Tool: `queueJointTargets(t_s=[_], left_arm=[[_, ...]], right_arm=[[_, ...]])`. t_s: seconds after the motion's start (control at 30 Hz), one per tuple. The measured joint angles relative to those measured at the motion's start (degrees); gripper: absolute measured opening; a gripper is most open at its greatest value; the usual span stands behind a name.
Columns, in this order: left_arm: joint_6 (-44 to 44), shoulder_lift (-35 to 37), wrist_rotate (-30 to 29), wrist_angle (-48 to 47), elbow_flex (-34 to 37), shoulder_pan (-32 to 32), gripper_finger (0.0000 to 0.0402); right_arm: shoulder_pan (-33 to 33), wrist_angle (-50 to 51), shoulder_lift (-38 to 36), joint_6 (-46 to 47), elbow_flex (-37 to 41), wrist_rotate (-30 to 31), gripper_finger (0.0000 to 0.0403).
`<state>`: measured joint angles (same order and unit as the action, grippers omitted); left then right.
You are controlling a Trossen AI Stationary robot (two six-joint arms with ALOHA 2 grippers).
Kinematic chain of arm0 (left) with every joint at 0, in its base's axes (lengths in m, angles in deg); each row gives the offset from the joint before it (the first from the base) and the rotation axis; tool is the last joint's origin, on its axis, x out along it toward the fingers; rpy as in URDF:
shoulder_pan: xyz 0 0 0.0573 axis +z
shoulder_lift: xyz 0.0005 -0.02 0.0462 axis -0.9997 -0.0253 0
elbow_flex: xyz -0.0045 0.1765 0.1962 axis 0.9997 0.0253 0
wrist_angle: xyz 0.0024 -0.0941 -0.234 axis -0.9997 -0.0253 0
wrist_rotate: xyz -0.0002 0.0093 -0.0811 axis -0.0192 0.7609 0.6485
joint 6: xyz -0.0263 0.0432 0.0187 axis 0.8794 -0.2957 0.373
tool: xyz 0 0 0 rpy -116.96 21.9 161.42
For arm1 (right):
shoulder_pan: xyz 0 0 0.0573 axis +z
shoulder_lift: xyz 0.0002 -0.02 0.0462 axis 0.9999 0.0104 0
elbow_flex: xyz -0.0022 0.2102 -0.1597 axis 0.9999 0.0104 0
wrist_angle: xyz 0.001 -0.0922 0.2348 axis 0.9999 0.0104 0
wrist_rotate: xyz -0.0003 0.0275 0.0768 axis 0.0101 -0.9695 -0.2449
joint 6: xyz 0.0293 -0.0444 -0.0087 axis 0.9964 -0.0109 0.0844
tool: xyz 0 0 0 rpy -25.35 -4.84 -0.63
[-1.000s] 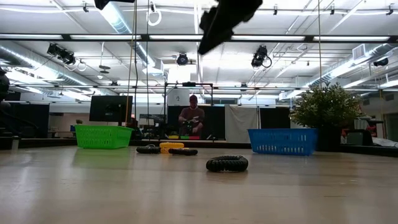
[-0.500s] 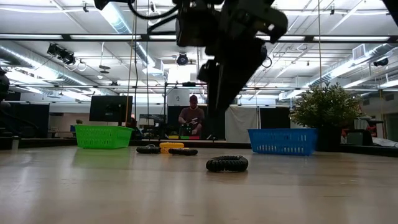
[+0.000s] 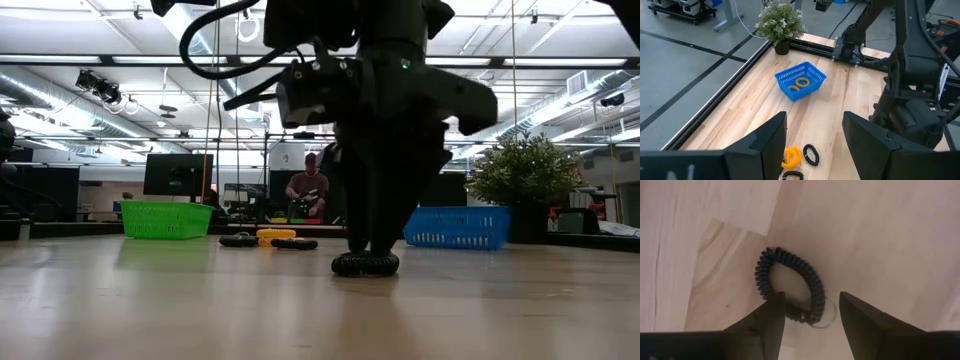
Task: Sort spring keychains
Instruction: Put the black spring keychain into the green bin
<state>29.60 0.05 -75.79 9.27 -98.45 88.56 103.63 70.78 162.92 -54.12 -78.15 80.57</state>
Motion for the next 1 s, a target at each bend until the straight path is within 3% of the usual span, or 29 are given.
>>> queueJointTargets(t_s=[0.27, 0.77, 1.0], left_arm=[[0.0, 0.0, 0.0, 0.0, 0.0, 0.0, 0.0199], [0.0, 0.0, 0.0, 0.0, 0.0, 0.0, 0.0199], [0.0, 0.0, 0.0, 0.0, 0.0, 0.0, 0.0199]], right_arm=[[0.3, -2.1, 0.6, -1.3, 0.0, 3.4, 0.0173], [0.3, -2.4, 0.5, -1.3, 0.3, 2.0, 0.0019], [0.2, -2.3, 0.3, -1.2, 0.7, 1.4, 0.0002]])
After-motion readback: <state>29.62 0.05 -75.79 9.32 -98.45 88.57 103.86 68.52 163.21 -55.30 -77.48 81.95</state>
